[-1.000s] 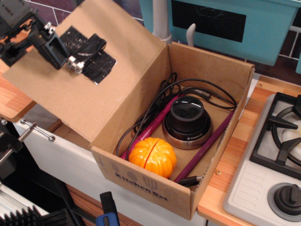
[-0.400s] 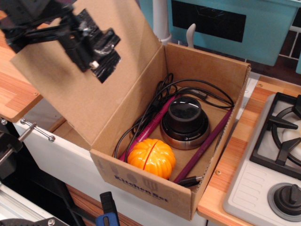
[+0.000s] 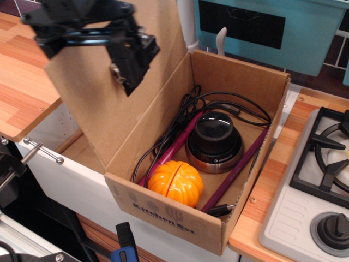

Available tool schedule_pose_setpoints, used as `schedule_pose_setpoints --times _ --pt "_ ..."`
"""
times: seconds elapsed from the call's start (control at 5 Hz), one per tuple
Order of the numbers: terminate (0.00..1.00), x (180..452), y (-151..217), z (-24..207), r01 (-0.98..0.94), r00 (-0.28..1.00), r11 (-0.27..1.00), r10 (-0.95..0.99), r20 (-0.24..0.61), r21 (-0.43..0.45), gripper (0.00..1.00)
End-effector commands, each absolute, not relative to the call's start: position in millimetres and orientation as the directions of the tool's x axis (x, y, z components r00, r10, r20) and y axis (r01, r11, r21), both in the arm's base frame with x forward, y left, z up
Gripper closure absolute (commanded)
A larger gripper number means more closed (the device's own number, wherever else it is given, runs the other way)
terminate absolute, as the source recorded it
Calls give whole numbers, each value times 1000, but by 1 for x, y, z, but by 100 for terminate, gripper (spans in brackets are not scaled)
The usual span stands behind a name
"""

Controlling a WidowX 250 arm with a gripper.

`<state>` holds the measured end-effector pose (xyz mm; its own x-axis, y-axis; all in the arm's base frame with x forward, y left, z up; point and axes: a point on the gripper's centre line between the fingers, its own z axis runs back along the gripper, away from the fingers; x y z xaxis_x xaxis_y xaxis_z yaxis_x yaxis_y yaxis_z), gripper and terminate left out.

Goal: Close brown1fbox flap

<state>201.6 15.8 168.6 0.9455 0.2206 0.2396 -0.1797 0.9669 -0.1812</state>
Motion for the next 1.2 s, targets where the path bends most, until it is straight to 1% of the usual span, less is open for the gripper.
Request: schedule_pose_setpoints --times 0.0,0.2,0.4,0.6,0.8,1.0 --pt "0 221 -25 171 -257 918 944 305 252 -206 0" --pt "0 225 -45 172 -284 898 935 336 283 -211 0" --pt "0 222 -58 166 -314 882 910 385 272 -270 0" --pt "0 224 -61 168 -337 882 865 428 196 -372 0" --pt "0 220 -69 161 -348 870 852 449 203 -391 0" --pt "100 219 -61 159 -356 874 844 453 178 -402 0"
